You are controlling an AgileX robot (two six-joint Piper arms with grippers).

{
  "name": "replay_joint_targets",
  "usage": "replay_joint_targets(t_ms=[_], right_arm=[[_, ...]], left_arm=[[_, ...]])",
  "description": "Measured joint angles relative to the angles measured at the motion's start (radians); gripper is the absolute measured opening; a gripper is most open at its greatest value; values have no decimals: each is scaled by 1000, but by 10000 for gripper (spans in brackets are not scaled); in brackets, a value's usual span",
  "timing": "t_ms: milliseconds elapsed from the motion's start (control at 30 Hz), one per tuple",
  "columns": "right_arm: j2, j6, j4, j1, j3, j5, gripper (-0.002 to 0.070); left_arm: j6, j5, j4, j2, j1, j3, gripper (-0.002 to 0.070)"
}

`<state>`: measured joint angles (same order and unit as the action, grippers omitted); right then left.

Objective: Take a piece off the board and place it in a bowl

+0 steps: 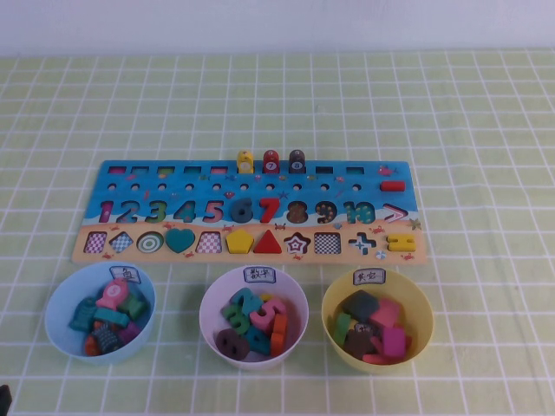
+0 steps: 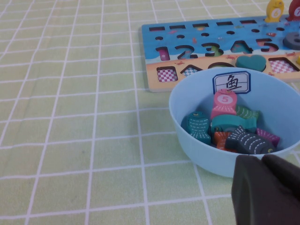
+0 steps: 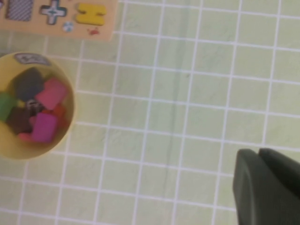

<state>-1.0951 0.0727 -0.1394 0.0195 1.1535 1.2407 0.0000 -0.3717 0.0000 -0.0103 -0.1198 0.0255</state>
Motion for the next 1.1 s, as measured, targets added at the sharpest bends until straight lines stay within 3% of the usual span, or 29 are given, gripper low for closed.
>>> replay_joint_targets(t_ms=[233, 500, 967, 1033, 1100], right_arm=[[-237, 2, 81, 27, 116, 0, -17], [-500, -56, 223, 206, 259, 0, -17], [-885, 3, 228, 450, 576, -10, -15], [-908, 17, 224, 473, 592, -10, 8], [-926, 19, 214, 483, 599, -10, 76]], left_arm=[[-6, 0, 6, 0, 0, 0, -5], [-6, 0, 19, 0, 0, 0, -5], [-6, 0, 19, 0, 0, 0, -5], [-6, 0, 19, 0, 0, 0, -5], [-6, 0, 19, 0, 0, 0, -5]])
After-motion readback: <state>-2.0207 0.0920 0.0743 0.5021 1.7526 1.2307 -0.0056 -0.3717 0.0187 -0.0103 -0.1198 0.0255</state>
